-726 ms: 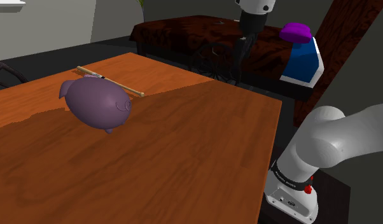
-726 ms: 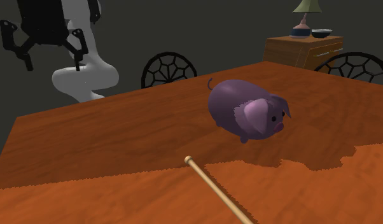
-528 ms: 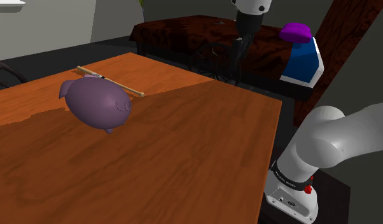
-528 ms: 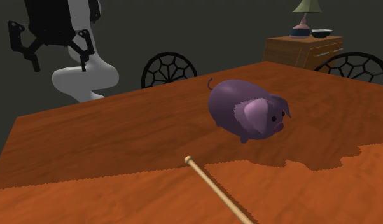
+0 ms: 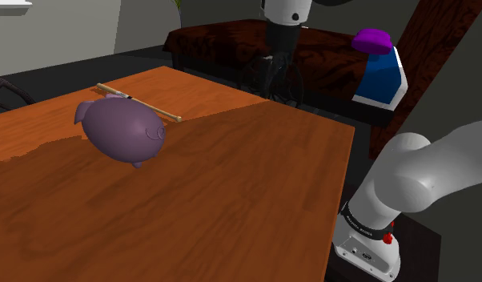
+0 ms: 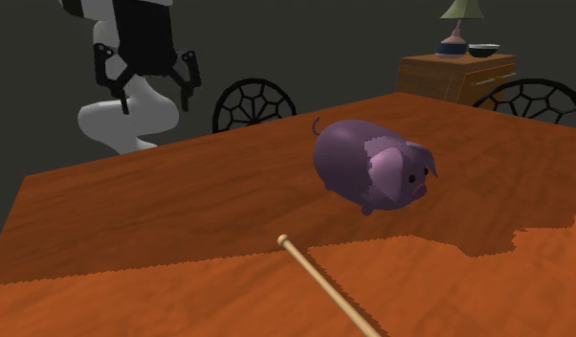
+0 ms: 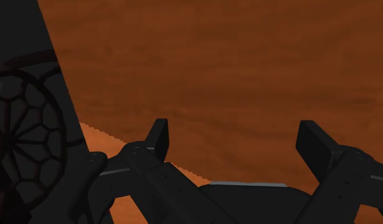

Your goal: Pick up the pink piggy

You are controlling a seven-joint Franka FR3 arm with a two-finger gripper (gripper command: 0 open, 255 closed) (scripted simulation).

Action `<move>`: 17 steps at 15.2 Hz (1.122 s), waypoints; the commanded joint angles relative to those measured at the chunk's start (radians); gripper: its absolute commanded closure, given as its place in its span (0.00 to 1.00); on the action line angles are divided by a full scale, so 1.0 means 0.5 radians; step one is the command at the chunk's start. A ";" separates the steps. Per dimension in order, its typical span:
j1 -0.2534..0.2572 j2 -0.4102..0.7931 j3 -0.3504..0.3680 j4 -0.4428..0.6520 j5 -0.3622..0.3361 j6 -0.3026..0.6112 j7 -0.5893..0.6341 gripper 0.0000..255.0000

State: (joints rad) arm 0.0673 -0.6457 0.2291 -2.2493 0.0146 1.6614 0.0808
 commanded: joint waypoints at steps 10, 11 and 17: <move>0.061 0.511 0.422 0.381 0.105 0.184 0.500 0.00; 0.063 0.568 0.460 0.429 0.098 0.197 0.547 0.00; 0.087 0.953 0.689 0.767 -0.022 0.246 0.856 0.00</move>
State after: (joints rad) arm 0.1064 -0.2059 0.5505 -1.8963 0.0174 1.7789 0.4748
